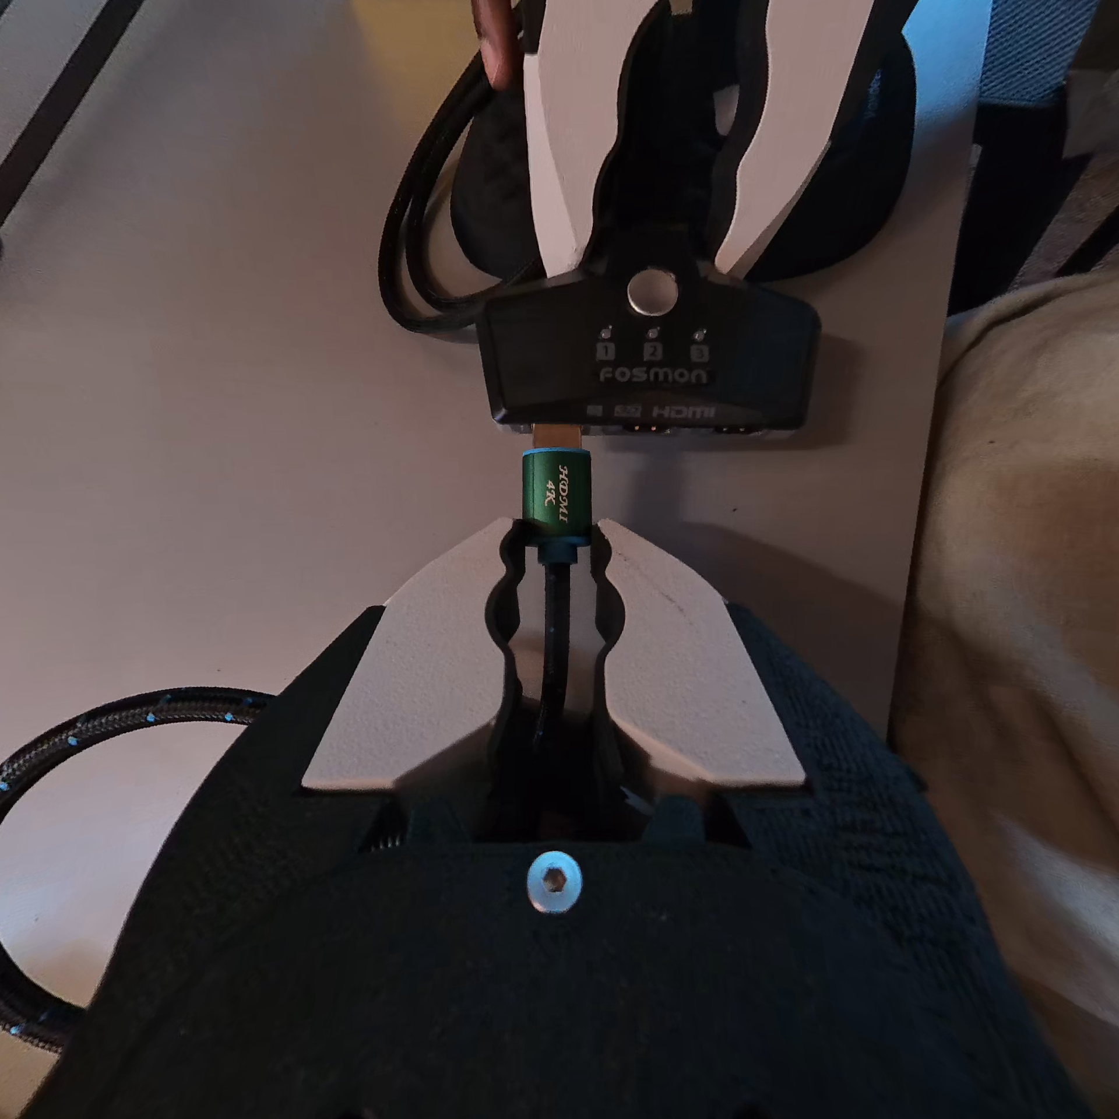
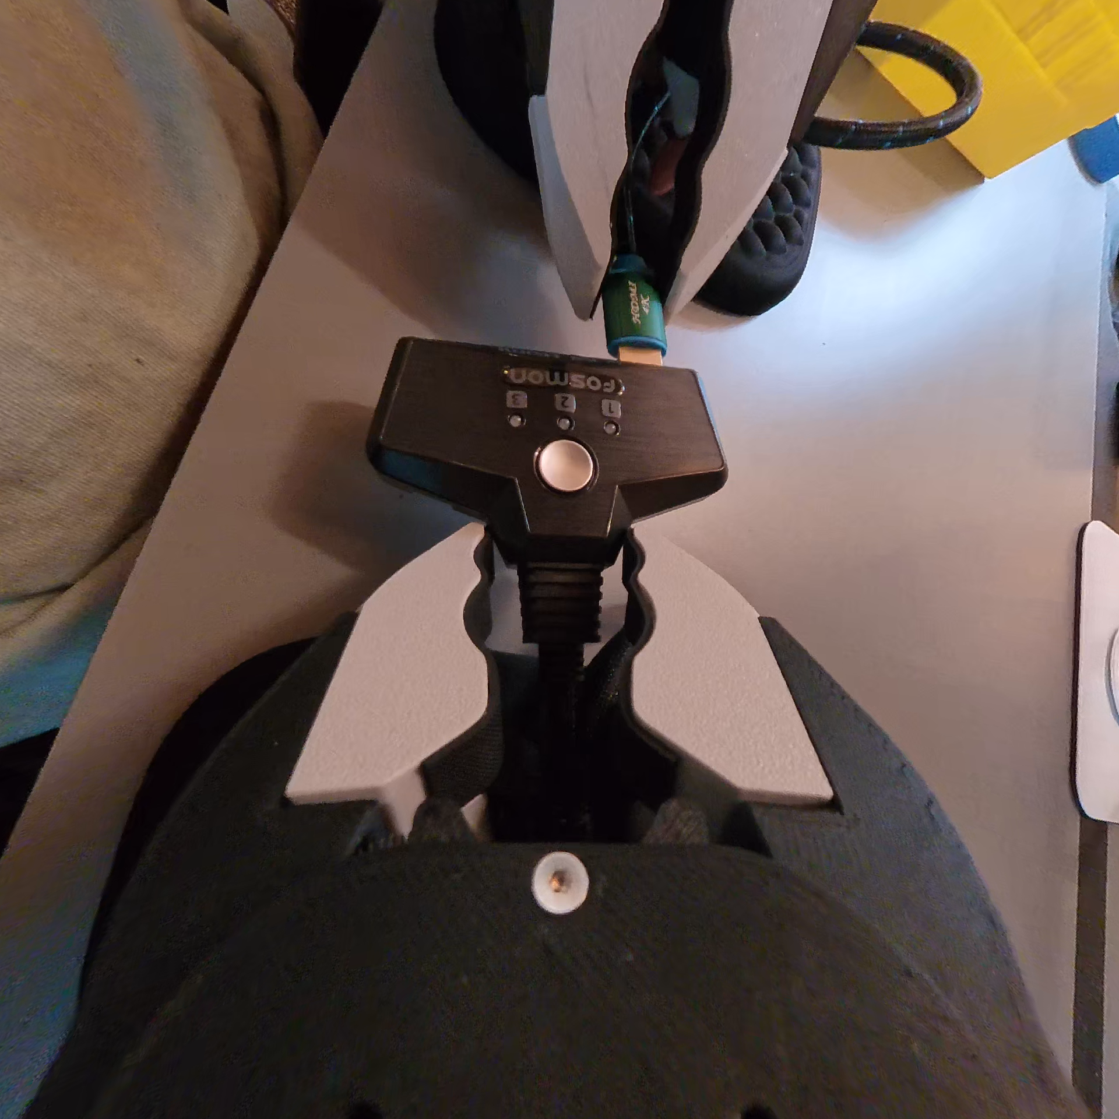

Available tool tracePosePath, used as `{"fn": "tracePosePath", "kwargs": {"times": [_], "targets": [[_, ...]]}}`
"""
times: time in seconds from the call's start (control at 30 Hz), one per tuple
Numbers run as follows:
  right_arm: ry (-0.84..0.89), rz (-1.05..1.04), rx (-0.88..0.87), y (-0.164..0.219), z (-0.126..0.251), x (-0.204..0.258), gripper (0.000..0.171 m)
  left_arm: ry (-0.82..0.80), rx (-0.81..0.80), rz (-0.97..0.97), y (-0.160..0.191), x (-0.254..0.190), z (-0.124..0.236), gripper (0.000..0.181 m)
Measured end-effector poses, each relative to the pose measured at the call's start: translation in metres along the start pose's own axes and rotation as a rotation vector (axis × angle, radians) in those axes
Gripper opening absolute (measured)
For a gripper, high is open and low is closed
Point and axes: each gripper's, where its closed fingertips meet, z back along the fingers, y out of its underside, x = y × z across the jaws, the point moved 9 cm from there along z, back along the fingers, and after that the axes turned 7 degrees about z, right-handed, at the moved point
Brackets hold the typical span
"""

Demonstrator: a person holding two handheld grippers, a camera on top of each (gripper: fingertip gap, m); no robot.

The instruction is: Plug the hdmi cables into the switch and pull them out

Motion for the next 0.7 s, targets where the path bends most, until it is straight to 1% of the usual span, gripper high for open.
{"fn": "tracePosePath", "kwargs": {"times": [0.03,0.2,0.43,0.6,0.7], "targets": [[-0.001,0.004,0.002,0.0,0.0,0.0,0.042,-0.003,0.005,-0.011,0.0,0.0,0.0,0.02],[-0.013,0.046,0.006,-0.002,-0.001,0.001,0.041,-0.013,0.02,-0.078,0.0,-0.003,-0.001,0.02],[-0.011,0.074,-0.021,-0.002,0.001,-0.001,0.041,0.009,-0.034,-0.096,0.0,-0.002,0.001,0.02],[-0.027,0.101,-0.001,-0.004,-0.006,0.001,0.041,0.021,-0.001,-0.104,0.002,-0.003,-0.003,0.02],[-0.048,0.053,0.016,0.0,-0.011,0.001,0.042,0.006,0.03,-0.102,0.004,-0.003,-0.006,0.02]]}}
